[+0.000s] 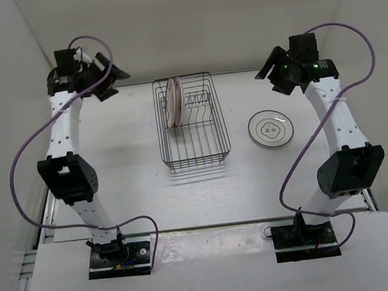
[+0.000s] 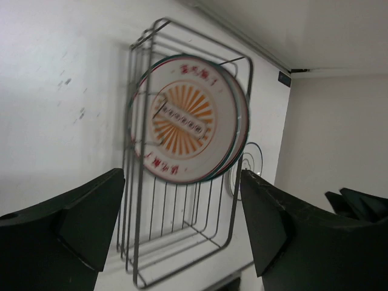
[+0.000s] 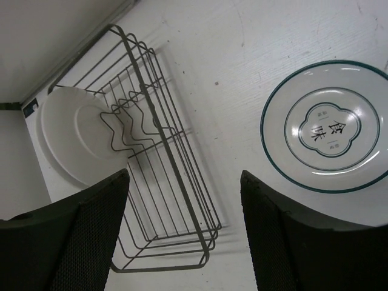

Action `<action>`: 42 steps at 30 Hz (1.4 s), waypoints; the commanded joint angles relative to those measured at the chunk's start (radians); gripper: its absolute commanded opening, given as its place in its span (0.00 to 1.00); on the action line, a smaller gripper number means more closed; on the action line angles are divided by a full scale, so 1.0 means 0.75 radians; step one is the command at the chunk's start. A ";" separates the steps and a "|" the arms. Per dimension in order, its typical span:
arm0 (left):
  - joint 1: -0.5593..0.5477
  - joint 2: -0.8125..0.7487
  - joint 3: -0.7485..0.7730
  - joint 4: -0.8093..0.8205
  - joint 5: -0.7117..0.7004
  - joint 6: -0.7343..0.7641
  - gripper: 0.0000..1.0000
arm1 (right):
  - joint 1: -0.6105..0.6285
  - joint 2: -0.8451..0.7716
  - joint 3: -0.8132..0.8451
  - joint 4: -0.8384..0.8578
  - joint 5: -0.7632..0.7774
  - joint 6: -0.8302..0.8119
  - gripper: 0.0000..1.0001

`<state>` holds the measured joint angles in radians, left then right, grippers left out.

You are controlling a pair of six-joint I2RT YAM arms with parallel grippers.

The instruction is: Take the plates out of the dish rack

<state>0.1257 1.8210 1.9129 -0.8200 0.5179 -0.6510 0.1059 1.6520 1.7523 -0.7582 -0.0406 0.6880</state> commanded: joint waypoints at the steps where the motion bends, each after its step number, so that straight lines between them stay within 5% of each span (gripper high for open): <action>1: -0.120 0.132 0.272 -0.032 -0.114 0.123 0.86 | -0.014 -0.155 -0.003 -0.003 -0.017 -0.101 0.76; 9: -0.390 0.212 0.129 0.236 -0.261 0.123 0.79 | -0.025 -0.525 -0.252 -0.104 0.203 -0.267 0.89; 15: -0.472 0.327 0.178 0.228 -0.292 0.150 0.74 | -0.039 -0.707 -0.336 -0.181 0.324 -0.334 0.90; 25: -0.511 0.388 0.164 0.220 -0.316 0.195 0.72 | -0.045 -0.883 -0.428 -0.296 0.514 -0.347 0.90; 42: -0.472 0.305 0.153 0.318 -0.353 0.068 0.73 | -0.041 -1.012 -0.592 -0.388 0.529 -0.273 0.90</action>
<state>-0.2348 2.1078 2.0228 -0.5983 0.2729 -0.5861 0.0780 0.9089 1.3247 -1.0477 0.3378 0.4637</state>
